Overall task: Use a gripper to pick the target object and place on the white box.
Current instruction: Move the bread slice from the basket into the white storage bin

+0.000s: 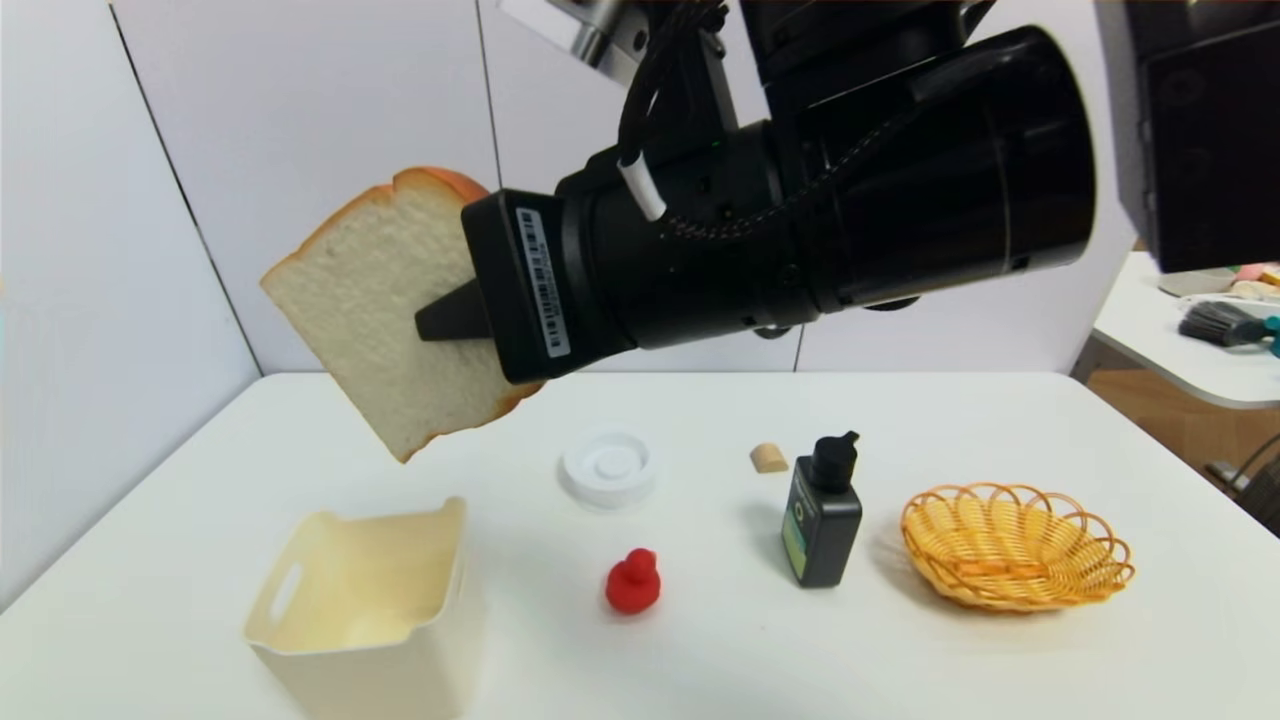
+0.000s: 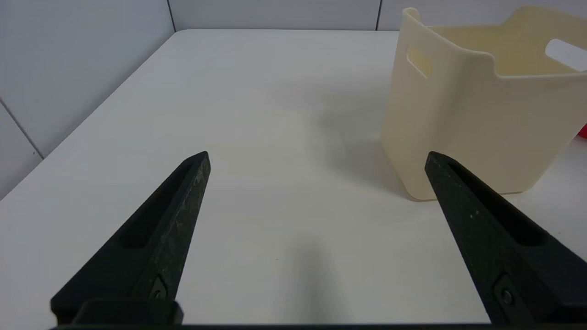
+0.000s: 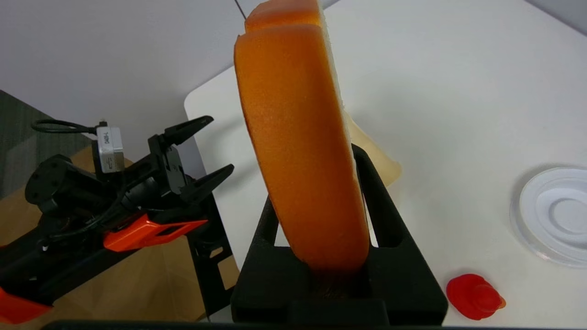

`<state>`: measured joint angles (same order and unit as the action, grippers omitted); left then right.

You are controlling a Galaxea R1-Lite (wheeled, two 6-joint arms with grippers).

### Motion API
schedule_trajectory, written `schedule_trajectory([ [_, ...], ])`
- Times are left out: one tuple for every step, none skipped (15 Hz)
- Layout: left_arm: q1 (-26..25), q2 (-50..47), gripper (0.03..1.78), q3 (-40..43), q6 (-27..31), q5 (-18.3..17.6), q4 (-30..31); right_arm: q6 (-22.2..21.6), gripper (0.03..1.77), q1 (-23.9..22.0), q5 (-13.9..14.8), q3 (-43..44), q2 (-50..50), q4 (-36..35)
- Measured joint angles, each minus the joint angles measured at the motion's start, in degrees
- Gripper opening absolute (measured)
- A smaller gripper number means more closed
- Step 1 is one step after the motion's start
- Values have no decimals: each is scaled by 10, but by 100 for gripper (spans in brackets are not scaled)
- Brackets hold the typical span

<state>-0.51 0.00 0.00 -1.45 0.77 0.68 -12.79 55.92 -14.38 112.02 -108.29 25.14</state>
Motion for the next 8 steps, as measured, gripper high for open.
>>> schedule_trajectory([
  [0,0,169,0,0,0,0,0,28,0,0,0,-7,-1],
  [0,0,169,0,0,0,0,0,28,1,-1,0,-15,-1],
  [0,0,169,0,0,0,0,-1,28,1,-1,0,-22,-1],
  [0,0,169,0,0,0,0,-1,28,1,-1,0,-31,-2],
  [0,0,169,0,0,0,0,-3,28,1,-1,0,-39,-4],
  [0,0,169,0,0,0,0,-9,28,1,-1,0,-47,-9],
  [0,0,169,0,0,0,0,-12,28,1,-1,0,-53,-10],
  [0,0,169,0,0,0,0,-12,28,3,-2,0,-60,-10],
])
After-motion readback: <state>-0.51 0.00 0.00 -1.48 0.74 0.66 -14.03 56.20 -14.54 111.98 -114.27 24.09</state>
